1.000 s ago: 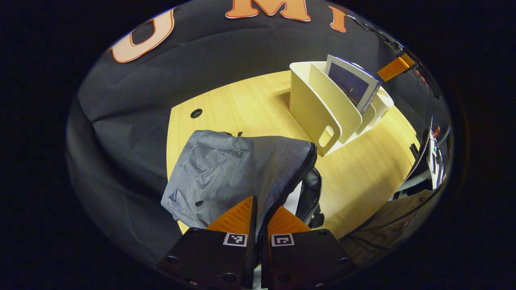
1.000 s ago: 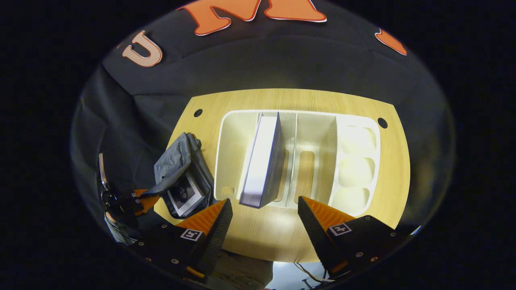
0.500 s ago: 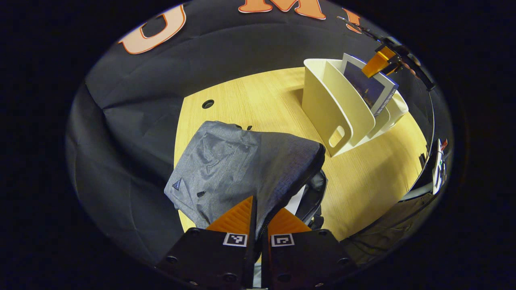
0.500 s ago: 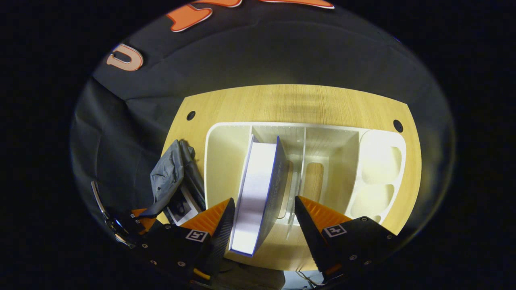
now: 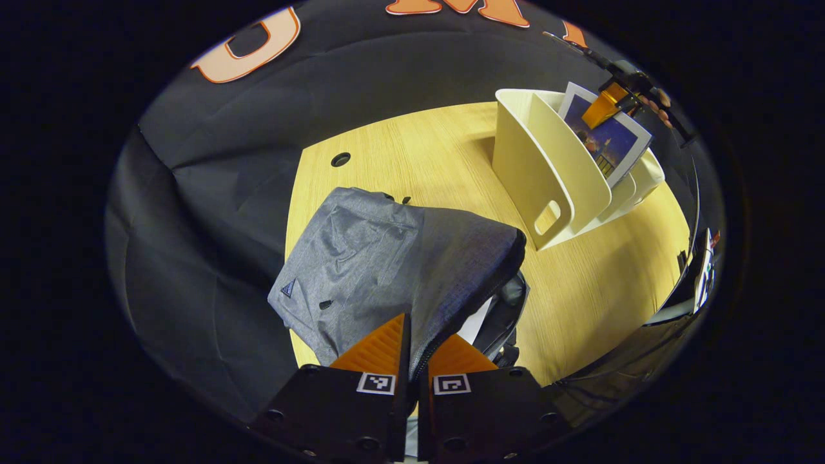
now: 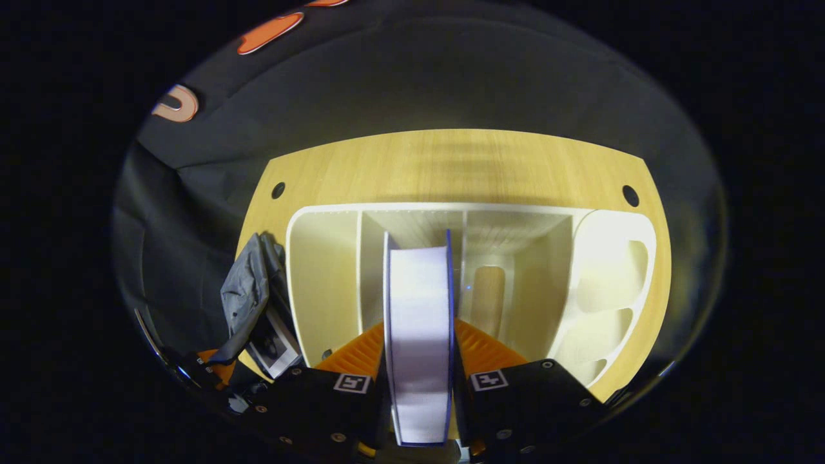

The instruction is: Open the schoolbag, grab two books from the bookshelf and put them into the schoolbag.

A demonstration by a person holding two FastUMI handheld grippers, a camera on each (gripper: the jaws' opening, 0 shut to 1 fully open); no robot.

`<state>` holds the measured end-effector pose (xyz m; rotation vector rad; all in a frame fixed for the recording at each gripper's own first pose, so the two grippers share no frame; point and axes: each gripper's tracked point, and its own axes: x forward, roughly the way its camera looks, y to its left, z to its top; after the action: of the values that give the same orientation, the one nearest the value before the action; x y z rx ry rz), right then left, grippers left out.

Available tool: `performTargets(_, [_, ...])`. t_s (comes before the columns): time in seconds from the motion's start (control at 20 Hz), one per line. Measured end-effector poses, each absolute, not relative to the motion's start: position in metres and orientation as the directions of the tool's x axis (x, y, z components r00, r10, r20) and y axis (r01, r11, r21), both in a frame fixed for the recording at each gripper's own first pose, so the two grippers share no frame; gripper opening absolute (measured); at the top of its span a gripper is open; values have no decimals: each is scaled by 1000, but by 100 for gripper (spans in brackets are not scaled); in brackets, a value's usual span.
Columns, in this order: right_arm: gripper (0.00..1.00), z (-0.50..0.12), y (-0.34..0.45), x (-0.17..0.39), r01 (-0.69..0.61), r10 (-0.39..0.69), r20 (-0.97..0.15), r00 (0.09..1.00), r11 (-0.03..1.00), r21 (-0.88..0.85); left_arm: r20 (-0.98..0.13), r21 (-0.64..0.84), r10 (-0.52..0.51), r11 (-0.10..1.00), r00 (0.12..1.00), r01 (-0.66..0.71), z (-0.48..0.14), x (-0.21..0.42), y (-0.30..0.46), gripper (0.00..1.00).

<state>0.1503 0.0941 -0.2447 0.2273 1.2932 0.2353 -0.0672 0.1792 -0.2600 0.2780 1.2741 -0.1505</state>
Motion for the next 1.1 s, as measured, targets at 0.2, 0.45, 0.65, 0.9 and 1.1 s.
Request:
performTargets(0.2, [38,-228,83,148,8,324,-900,291,940,341,-959,91,13,960,282,265,-261,-68,177,7])
performTargets(0.45, [38,-200,74,127,70,330,-879,343,925,374,-961,59,-36,942,274,332,-261,-67,181,7])
performTargets(0.65, [38,-173,67,107,130,312,-866,391,913,388,-960,26,-83,925,268,379,-259,-65,184,7])
performTargets(0.9, [38,-125,54,73,203,289,-830,477,882,424,-954,-11,-144,893,264,450,-255,-55,184,7])
performTargets(1.1, [38,-89,61,39,221,301,-773,559,844,488,-943,-36,-196,862,268,506,-251,-53,185,7])
